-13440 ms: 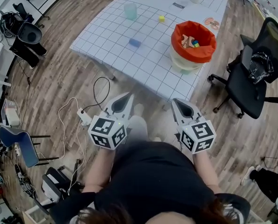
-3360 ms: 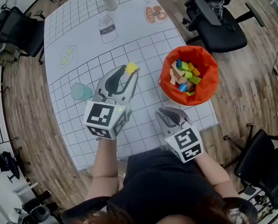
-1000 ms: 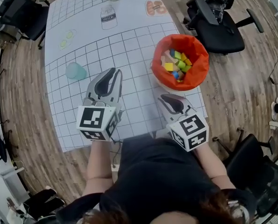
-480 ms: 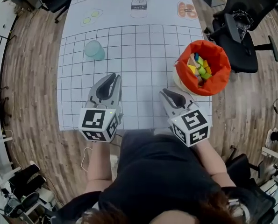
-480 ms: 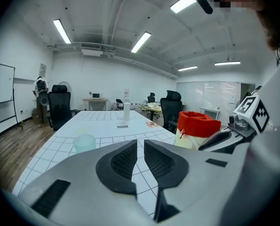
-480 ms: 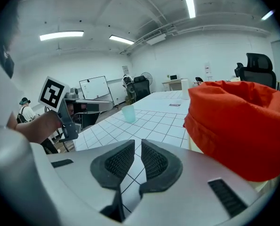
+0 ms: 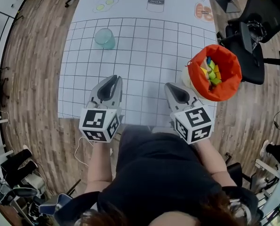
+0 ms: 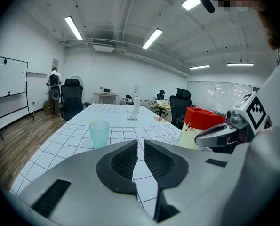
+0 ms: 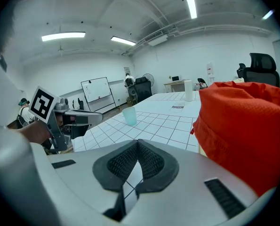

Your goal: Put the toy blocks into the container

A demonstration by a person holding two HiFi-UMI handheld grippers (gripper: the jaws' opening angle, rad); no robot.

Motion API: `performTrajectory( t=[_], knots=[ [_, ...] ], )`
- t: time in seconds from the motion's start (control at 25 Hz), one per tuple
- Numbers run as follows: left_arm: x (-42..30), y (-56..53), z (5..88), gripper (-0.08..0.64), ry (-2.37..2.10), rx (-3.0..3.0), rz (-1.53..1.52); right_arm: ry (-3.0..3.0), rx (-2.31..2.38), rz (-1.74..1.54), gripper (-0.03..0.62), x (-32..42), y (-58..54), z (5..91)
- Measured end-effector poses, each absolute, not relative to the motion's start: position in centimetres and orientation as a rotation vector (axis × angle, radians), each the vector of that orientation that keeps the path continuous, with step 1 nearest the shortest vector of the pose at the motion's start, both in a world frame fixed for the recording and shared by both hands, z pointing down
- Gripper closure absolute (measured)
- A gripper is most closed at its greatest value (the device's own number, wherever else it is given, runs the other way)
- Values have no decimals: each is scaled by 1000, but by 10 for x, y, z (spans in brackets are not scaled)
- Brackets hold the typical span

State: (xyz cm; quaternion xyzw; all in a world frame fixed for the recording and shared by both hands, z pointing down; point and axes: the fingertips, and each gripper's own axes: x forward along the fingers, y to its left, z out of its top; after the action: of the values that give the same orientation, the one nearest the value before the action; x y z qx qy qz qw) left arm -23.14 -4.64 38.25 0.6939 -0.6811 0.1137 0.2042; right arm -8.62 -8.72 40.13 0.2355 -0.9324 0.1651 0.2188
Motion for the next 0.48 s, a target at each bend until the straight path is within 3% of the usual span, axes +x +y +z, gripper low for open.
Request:
performTrajectory(
  t=[0.48],
  knots=[
    [-237,-43,389,502,-1884,1917,354,-2575,652,453,578,-95,-89,403]
  ],
)
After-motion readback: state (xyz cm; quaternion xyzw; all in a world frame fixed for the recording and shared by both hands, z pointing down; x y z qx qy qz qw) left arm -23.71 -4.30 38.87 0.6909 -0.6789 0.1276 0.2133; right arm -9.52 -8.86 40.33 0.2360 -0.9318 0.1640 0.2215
